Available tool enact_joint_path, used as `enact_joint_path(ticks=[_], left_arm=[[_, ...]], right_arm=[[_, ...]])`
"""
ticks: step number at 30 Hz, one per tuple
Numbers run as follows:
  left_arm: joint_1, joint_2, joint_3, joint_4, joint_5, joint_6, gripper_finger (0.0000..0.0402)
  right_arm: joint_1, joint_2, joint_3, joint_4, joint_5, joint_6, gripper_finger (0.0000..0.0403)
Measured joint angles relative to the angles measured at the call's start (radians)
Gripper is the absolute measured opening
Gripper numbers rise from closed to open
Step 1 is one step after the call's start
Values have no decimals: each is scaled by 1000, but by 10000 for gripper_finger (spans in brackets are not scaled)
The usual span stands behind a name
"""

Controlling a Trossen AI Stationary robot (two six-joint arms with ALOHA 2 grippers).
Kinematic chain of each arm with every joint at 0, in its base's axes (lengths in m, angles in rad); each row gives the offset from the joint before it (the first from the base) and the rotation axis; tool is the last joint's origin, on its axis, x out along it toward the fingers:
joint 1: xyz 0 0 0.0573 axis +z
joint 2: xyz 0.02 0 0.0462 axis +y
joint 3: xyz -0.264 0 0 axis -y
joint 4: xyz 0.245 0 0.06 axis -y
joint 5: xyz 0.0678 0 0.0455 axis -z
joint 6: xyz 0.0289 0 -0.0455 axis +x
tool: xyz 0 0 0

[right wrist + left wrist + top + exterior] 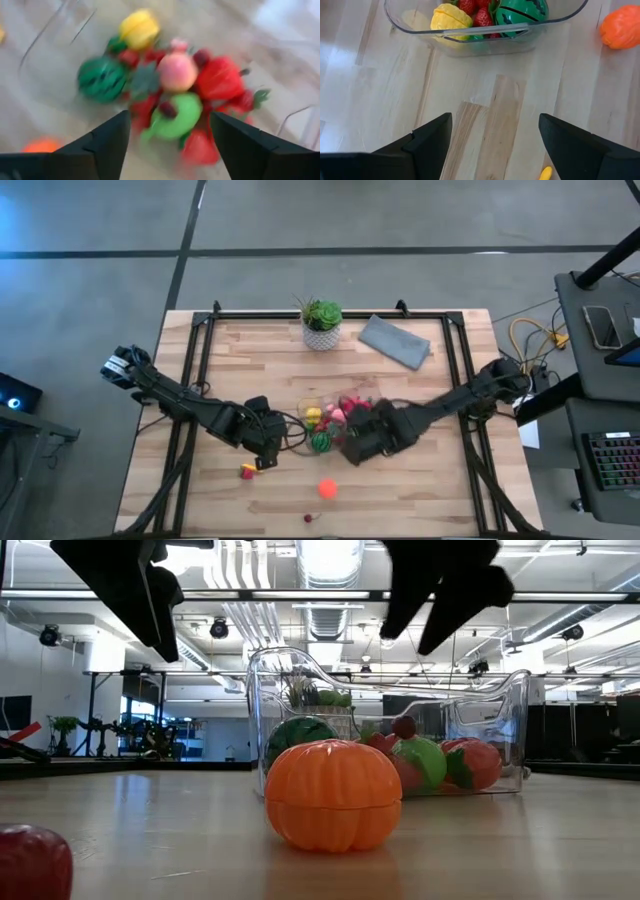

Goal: Pick and placing Produce into tupperware
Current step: Put the corn into the transparent bin

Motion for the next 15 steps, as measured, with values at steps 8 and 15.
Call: enact_joint_path(ticks=[8, 15], left_arm=[[0, 0, 0, 1, 0, 1, 283], [0, 0, 0, 1, 18, 1, 283]], right_arm=[[186, 3, -37, 85, -32, 61, 282], [244, 22, -52, 182, -20, 30, 279]])
